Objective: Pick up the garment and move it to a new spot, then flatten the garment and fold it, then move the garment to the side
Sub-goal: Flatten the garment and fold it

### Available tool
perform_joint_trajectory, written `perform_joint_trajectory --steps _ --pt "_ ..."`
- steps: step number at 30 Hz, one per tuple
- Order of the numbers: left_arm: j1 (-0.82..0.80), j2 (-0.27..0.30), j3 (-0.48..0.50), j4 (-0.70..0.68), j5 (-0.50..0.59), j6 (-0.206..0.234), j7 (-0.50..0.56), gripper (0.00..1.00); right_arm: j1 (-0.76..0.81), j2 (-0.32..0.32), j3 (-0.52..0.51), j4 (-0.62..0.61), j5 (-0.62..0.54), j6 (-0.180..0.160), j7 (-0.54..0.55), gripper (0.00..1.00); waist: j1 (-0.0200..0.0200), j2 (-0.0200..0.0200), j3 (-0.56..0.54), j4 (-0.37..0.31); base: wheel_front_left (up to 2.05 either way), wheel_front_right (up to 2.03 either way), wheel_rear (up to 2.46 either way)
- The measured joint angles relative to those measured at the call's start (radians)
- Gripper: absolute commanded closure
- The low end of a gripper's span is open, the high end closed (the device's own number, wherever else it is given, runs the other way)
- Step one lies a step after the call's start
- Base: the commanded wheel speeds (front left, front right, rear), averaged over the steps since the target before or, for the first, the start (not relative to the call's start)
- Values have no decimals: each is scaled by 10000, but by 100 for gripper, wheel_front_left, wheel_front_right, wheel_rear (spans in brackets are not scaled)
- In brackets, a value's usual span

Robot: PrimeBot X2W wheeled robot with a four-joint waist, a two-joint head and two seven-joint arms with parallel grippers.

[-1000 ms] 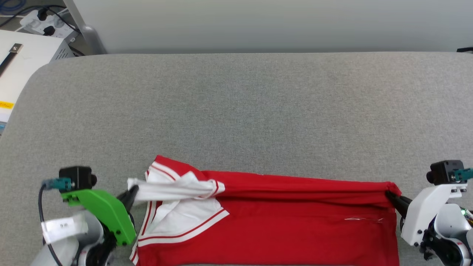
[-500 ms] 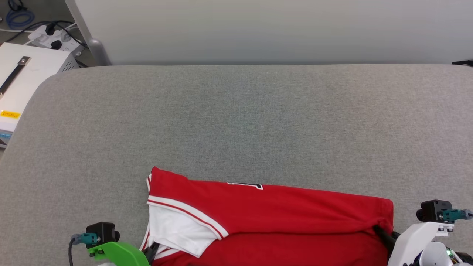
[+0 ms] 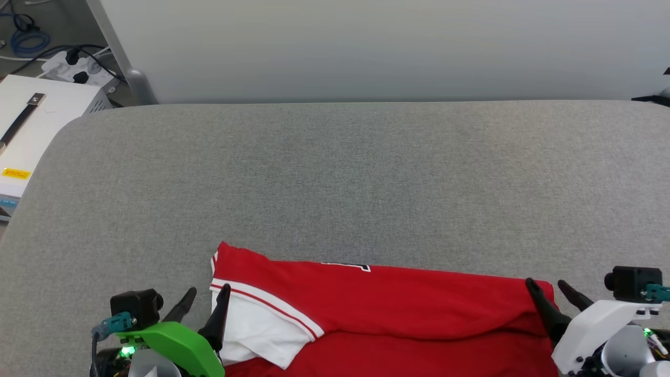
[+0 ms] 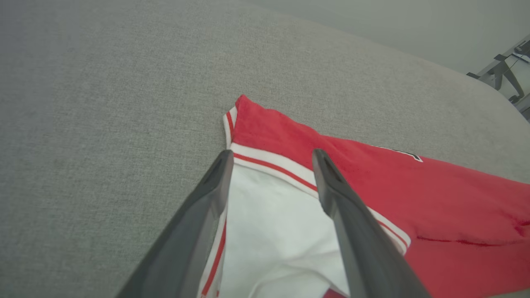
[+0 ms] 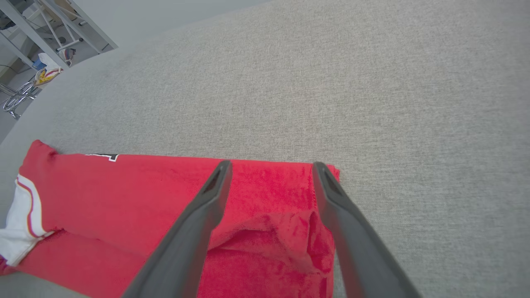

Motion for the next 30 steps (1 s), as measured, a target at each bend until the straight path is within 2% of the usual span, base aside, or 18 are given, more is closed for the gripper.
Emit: perform_joint_trajectory --steps 5,10,15,24,25,26,27,30 --pt "-215 -12 23 -506 878 328 -1078 0 8 -332 -654 -286 -132 0 1152 0 0 0 24 40 0 0 0" --pt "-497 -125 2 -1058 1603 671 -1887 0 -4 -579 -848 -330 -226 0 2650 0 0 0 188 76 0 0 0" --pt "-669 -399 23 -1384 1971 951 -2132 0 -67 -640 -777 -219 -203 0 3335 0 0 0 444 220 0 0 0" --pt "-773 -531 -73 -1626 2247 1216 -2211 0 -49 -453 -472 414 128 -2 4151 1 0 0 924 584 0 0 0" --pt "-773 -533 -102 -1624 2247 1216 -2211 0 -49 -441 -479 466 153 -4 4180 28 0 0 954 604 0 0 0" --pt "-773 -535 -130 -1622 2257 1218 -2211 0 -51 -430 -468 548 161 -8 4286 80 0 0 987 622 0 0 0" --pt "-773 -537 -153 -1613 2261 1218 -2209 0 -62 -439 -460 581 161 -10 4351 100 0 0 1008 631 0 0 0" --pt "-773 -558 -215 -1582 2282 1218 -2197 0 -140 -412 -433 685 240 -10 4412 100 0 0 988 621 0 0 0"
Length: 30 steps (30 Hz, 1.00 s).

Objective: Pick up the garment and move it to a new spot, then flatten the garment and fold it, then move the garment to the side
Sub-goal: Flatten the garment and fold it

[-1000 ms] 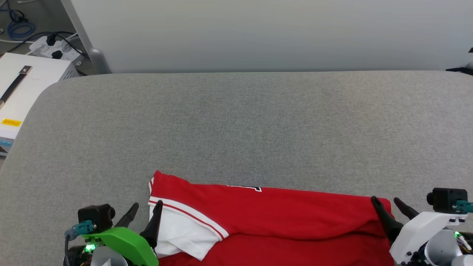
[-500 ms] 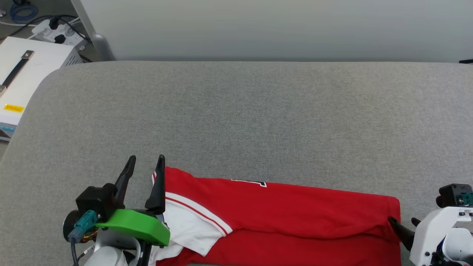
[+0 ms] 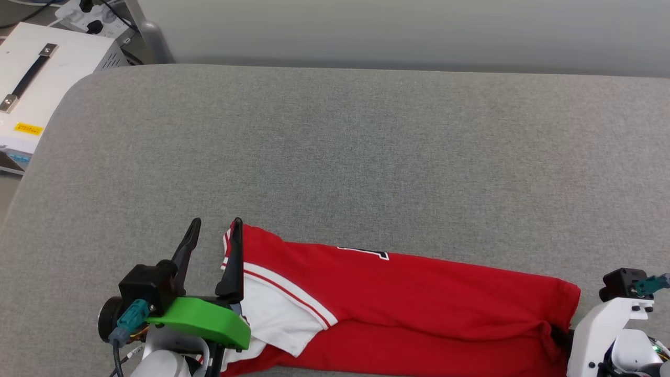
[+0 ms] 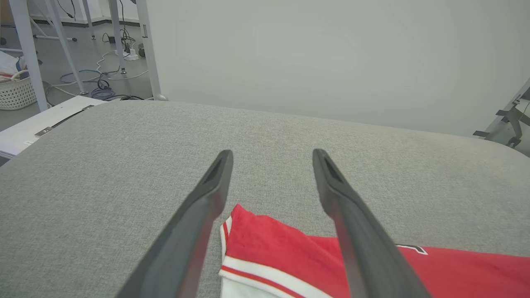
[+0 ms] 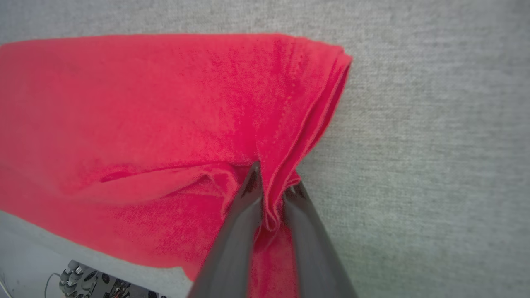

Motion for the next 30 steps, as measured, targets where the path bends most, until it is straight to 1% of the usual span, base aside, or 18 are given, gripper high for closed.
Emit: perform_joint_trajectory --steps 4,8,12,15,18,23,25,27,30 --pt "-26 -4 -75 157 52 0 77 0 -144 -27 96 -13 21 2 12 100 0 0 -131 -16 0 0 0" --pt "-45 23 -128 244 140 8 165 0 -370 -167 132 -81 13 2 270 100 0 0 -304 -79 0 0 0" --pt "-43 54 -98 251 176 155 209 0 -552 -349 -12 -144 10 8 543 100 0 -1 -513 -155 0 0 0" --pt "-36 71 -82 240 176 240 249 0 -565 -504 -389 -167 -12 10 798 100 0 0 -641 -192 0 0 0" --pt "-17 100 -67 221 176 305 249 0 -564 -629 -982 -198 -75 10 966 100 0 0 -730 -223 0 0 0" --pt "50 130 -17 186 161 374 249 0 -558 -640 -1973 -389 -182 8 1544 100 0 0 -784 -298 0 0 0" --pt "75 144 -15 186 161 410 249 0 -560 -470 -2265 -543 -21 8 1847 100 0 0 -792 -325 0 0 0" --pt "75 159 -15 180 161 433 249 0 -572 -163 -2606 -646 263 8 2230 100 0 0 -797 -340 0 0 0" --pt "74 174 -21 182 159 433 249 0 -708 470 -3083 -826 867 6 3003 100 0 0 -824 -330 0 0 0"
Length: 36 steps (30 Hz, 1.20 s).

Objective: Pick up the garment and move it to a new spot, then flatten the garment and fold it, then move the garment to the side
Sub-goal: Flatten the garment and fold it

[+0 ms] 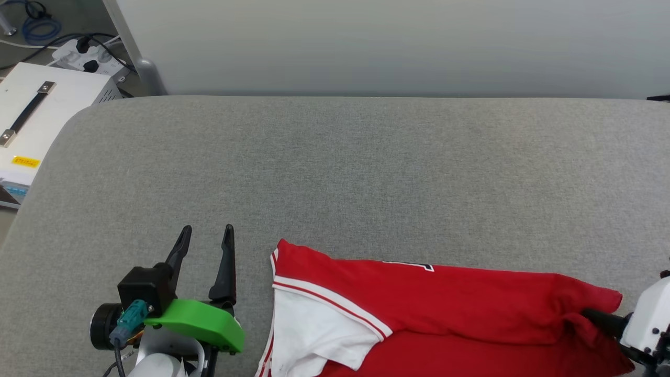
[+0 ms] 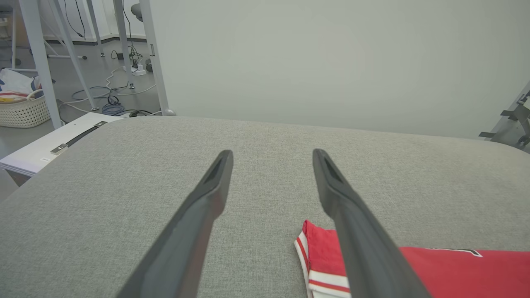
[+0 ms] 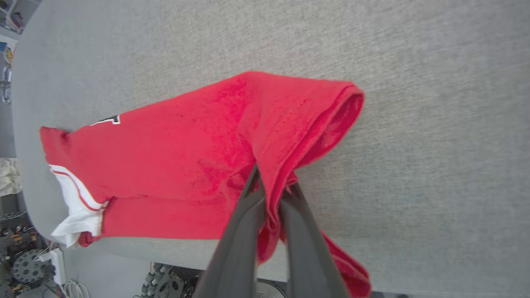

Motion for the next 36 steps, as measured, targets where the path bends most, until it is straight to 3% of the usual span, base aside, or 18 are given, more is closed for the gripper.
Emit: perform_joint_trajectory --steps 7,13,21,27,36 --pt "-1 0 -44 4 -12 0 4 0 -518 1476 -481 -600 2397 0 1845 100 0 0 -62 139 0 0 0" --pt "-4 -8 -123 12 -15 2 13 0 -640 1649 -318 -407 4424 0 2366 100 0 0 -101 330 0 0 0" --pt "-233 -192 -297 82 -13 -48 10 0 -783 1678 1975 290 5892 -2 828 100 0 0 143 661 0 0 0" --pt "-568 -464 -466 339 -13 -209 -63 0 -1175 1687 4337 798 6869 -4 -807 100 0 0 446 960 0 0 0" --pt "-958 -750 -527 631 -10 -357 -267 0 -1920 1730 6554 1239 7298 -8 -2504 100 0 0 1076 1261 0 0 0"
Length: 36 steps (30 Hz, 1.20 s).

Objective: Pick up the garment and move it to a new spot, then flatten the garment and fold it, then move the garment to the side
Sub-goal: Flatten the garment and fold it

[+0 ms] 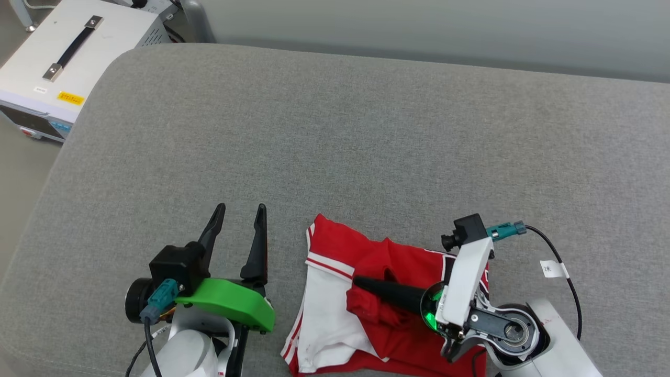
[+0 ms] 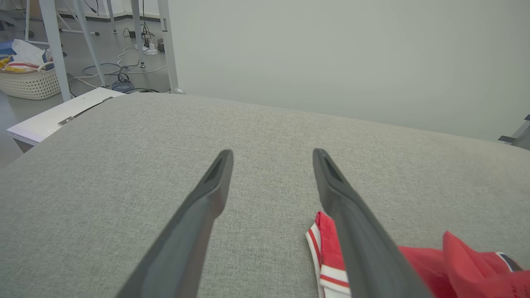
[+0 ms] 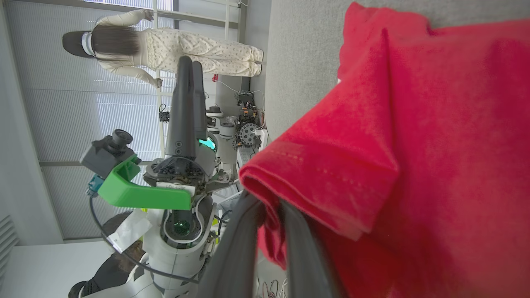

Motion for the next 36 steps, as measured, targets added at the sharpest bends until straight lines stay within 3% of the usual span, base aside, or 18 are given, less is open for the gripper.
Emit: perform_joint_trajectory --steps 1,3,4,5,11,18,26,33,35,36 --pt "-36 -36 2 31 0 -10 -2 0 -52 2 65 88 -140 0 -121 98 0 0 59 12 0 0 0" --pt "-115 -109 8 102 4 -58 -13 0 -151 -2 155 380 -408 0 -378 72 1 0 189 35 0 0 0" --pt "-139 -134 10 125 6 -84 -15 0 -165 -2 198 495 -558 0 -481 52 1 0 239 45 0 0 0" --pt "-157 -148 10 150 13 -86 -35 0 -175 -2 230 573 -650 0 -571 0 2 0 274 49 0 0 0" --pt "-186 -211 21 418 19 -173 -100 0 -329 -2 541 541 -690 0 -895 0 1 0 313 0 0 0 0" --pt "-198 -221 13 569 65 -184 -102 0 -478 -253 715 -633 -1243 0 -1910 0 1 0 45 -117 0 0 0" --pt "-145 -125 132 583 75 -165 -104 0 -421 -1565 207 -786 -4826 0 -5108 0 0 0 -360 -325 0 0 0" --pt "151 29 276 460 75 27 -169 0 559 -1776 -1549 -662 -7837 0 -7018 0 0 0 -650 -703 0 0 0" --pt "189 75 309 401 77 63 -173 0 795 -1714 -2123 -819 -8589 0 -7402 0 0 0 -718 -823 0 0 0" --pt "273 138 366 343 100 100 -174 0 1171 -1561 -2826 -1312 -9518 0 -7864 0 0 0 -832 -1002 0 0 0"
